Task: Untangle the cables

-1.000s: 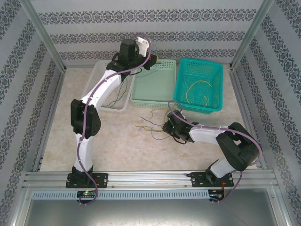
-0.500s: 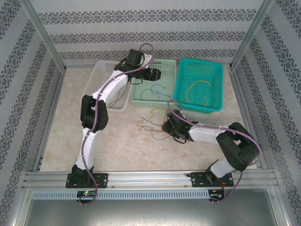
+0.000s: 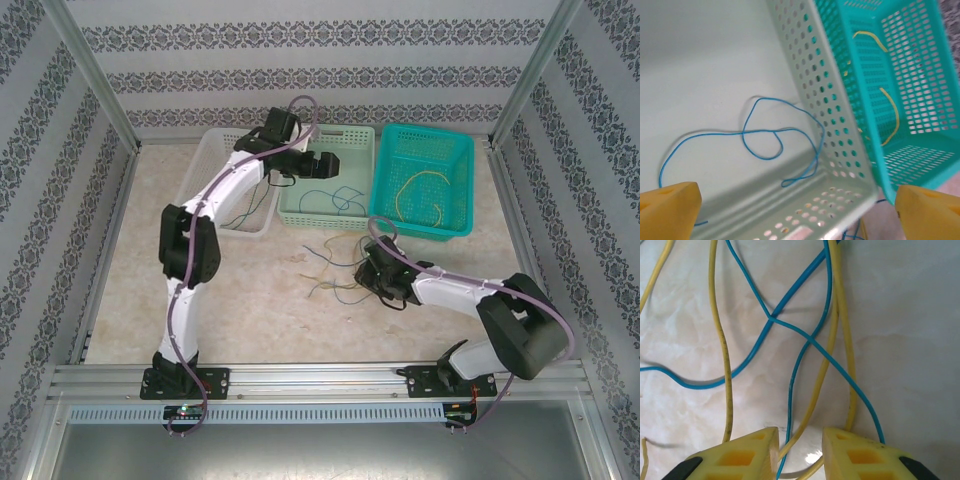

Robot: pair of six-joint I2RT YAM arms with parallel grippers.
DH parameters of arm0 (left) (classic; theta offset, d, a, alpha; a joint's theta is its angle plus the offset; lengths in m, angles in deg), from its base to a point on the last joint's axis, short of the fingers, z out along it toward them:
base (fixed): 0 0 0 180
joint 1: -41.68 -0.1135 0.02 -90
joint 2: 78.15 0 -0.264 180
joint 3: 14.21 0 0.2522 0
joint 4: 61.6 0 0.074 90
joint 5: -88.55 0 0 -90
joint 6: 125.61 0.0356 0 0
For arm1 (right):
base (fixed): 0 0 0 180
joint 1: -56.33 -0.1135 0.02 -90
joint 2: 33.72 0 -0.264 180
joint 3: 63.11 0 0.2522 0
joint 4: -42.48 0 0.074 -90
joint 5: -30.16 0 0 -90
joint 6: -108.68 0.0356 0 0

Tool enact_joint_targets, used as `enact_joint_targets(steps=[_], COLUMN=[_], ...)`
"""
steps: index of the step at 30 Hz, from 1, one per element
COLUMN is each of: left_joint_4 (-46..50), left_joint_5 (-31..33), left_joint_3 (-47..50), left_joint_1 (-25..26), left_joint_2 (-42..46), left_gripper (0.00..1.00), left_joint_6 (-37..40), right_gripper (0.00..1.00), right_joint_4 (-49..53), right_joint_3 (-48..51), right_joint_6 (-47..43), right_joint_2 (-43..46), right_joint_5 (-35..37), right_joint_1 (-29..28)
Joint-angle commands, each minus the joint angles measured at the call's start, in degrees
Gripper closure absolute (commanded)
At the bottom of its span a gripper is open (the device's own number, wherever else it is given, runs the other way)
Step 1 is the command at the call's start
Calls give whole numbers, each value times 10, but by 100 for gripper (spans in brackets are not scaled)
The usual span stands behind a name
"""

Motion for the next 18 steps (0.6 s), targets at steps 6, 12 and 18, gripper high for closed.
enact_joint_targets(steps=[6,12,18], left_joint_4=[-91,-97,-145], left_joint_5=[-2,3,-6], left_joint_3=[201,349,452], left_joint_1=[12,78,103], left_joint_2=[191,269,298], left_gripper=[0,0,0], left_joint_6=[17,69,22], right_gripper=[68,68,67], right_joint_4=[61,78,140], right_joint_3=[15,17,16], right_joint_6=[-32,-50,-52], right_joint_2=[67,128,187], right_joint_5=[19,35,64], right_joint_1=[8,9,24])
